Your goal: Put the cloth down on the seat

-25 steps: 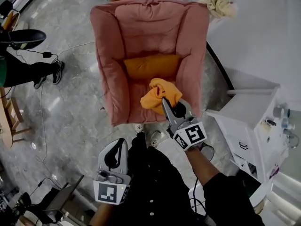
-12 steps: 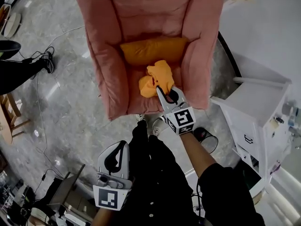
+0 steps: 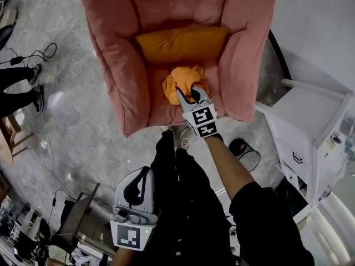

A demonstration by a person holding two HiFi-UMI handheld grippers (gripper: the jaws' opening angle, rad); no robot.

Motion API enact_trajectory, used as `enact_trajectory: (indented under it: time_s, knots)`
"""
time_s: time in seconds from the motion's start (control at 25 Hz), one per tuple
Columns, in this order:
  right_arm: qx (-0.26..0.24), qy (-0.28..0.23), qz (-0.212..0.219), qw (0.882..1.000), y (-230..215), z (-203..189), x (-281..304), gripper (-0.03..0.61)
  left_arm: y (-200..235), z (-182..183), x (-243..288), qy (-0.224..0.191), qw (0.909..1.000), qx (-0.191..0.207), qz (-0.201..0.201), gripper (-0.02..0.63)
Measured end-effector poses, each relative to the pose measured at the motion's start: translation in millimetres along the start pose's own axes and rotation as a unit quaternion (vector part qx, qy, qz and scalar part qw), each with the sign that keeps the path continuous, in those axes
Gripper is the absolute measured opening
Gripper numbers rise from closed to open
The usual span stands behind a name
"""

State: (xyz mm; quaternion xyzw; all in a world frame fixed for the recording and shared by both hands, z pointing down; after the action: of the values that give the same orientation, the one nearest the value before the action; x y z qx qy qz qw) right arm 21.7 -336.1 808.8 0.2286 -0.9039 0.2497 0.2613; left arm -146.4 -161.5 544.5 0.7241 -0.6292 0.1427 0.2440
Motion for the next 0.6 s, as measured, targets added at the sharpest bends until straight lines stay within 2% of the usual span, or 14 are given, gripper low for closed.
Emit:
enact_trajectory:
  time_s: [0.2, 0.44, 0.48, 0.56, 0.6]
  knots:
    - [0.007, 0.056, 0.011, 0.998, -9, -13, 33, 0.086, 2, -13, 8, 0.015, 0.9998, -0.008, 0.005, 0.002]
    - [-0.006, 0.077, 0.027, 0.997, -6, -11, 48, 0.091, 3, -18, 12, 0.023, 0.9997, -0.011, 0.007, 0.002]
    - [-0.004, 0.074, 0.027, 0.997, -6, -12, 48, 0.111, 3, -18, 12, 0.023, 0.9996, -0.011, 0.008, 0.002]
    - [0.003, 0.071, 0.030, 0.997, -6, -13, 48, 0.241, 3, -18, 11, 0.025, 0.9996, -0.012, 0.008, 0.002]
    - [0.006, 0.070, 0.032, 0.997, -7, -13, 47, 0.267, 2, -18, 11, 0.025, 0.9996, -0.012, 0.009, 0.002]
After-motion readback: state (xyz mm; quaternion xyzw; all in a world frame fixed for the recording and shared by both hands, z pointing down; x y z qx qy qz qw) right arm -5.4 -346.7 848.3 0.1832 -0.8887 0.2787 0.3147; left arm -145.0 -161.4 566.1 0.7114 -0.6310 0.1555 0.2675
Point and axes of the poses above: the fingertips, and each gripper's own axes: x forward along the fingers, y to its left, z out of its top, the point moved 9 cm from there along -x, backward along the fingers, and after that the axes turned 13 degrees about z, right-handed, at the moved point
